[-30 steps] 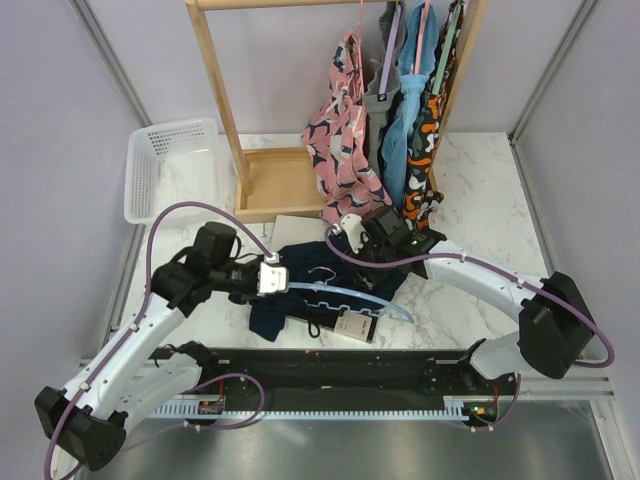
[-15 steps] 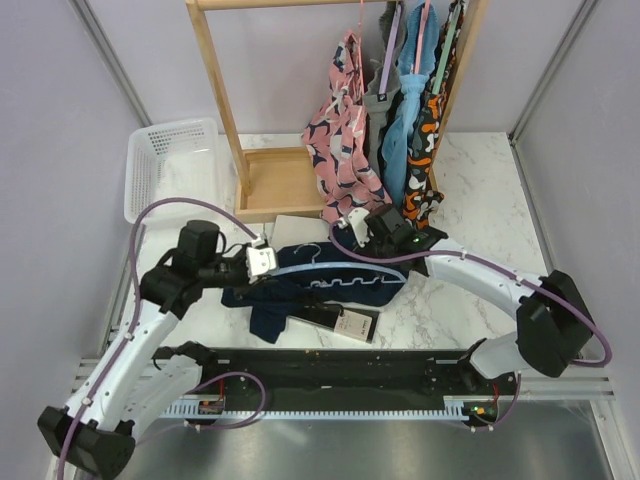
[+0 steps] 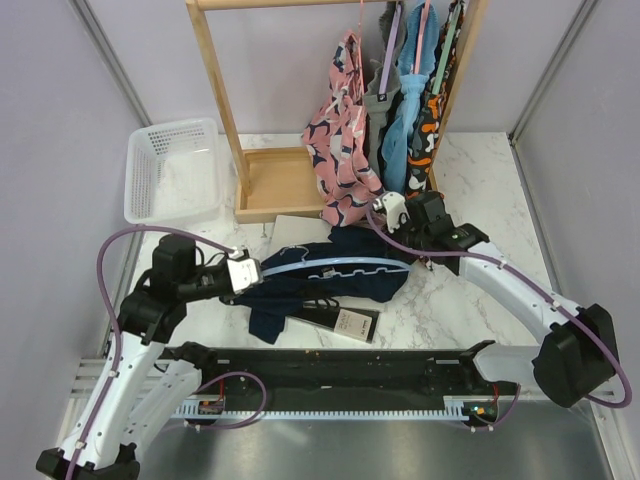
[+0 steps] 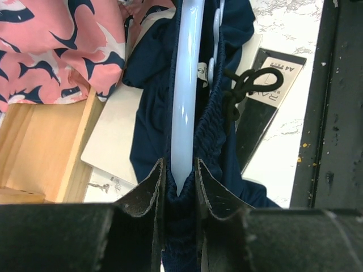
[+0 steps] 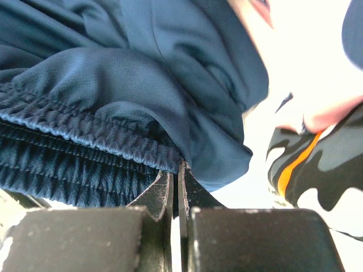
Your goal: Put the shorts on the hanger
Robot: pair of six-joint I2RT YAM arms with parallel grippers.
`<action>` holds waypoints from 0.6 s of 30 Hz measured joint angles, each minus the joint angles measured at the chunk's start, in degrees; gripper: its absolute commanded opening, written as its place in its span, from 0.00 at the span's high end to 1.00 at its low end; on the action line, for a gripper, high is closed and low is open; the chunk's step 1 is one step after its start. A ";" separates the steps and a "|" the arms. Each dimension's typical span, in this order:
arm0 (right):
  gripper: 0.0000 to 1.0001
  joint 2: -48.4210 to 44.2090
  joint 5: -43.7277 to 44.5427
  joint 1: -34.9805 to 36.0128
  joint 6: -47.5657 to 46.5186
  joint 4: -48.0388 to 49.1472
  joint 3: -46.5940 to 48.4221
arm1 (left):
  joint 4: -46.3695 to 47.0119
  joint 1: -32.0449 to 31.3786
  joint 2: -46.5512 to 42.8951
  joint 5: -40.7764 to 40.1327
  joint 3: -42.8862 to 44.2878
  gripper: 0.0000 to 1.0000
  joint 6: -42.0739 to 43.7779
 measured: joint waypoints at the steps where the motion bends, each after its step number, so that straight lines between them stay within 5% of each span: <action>1: 1.00 0.00 -0.66 -0.74 0.00 -0.09 -0.55 | 0.00 0.02 -0.07 0.02 0.00 0.98 -0.50; 18: 1.00 -2.69 -8.92 -10.99 -4.79 -8.96 1.62 | 3.32 0.22 3.82 -10.23 -3.19 0.98 -2.01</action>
